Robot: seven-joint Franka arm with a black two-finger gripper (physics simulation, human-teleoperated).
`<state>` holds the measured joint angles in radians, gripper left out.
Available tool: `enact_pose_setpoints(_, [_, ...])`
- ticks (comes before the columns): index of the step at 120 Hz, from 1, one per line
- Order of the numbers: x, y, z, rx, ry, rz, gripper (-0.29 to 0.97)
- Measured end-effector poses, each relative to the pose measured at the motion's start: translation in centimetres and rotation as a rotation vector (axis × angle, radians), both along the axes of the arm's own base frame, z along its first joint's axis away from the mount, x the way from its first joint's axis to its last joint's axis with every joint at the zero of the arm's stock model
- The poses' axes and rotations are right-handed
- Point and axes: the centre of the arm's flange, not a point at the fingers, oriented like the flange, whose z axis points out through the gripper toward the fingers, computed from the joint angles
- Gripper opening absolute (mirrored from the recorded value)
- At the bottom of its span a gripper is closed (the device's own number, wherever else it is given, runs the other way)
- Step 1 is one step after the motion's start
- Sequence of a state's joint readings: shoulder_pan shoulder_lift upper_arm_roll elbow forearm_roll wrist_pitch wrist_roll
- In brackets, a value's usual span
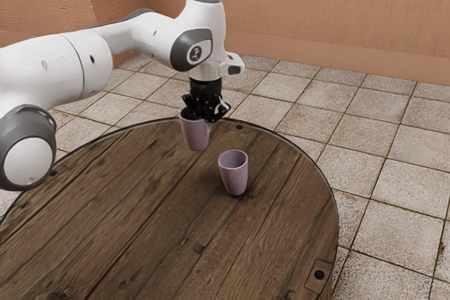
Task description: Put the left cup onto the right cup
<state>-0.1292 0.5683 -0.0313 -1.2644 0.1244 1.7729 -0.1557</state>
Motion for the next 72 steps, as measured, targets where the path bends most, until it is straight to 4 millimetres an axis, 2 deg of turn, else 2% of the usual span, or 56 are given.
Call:
enact_pose_setpoints(12, [-0.3,-1.7,0.0,-0.011,0.007,-0.025,-0.1])
enact_pose_setpoints(46, [-0.8,-4.7,0.3,-0.033,0.003,-0.065,-0.11])
enact_pose_setpoints(72, [0.0,-6.4,0.5,-0.043,-0.021,-0.083,-0.11])
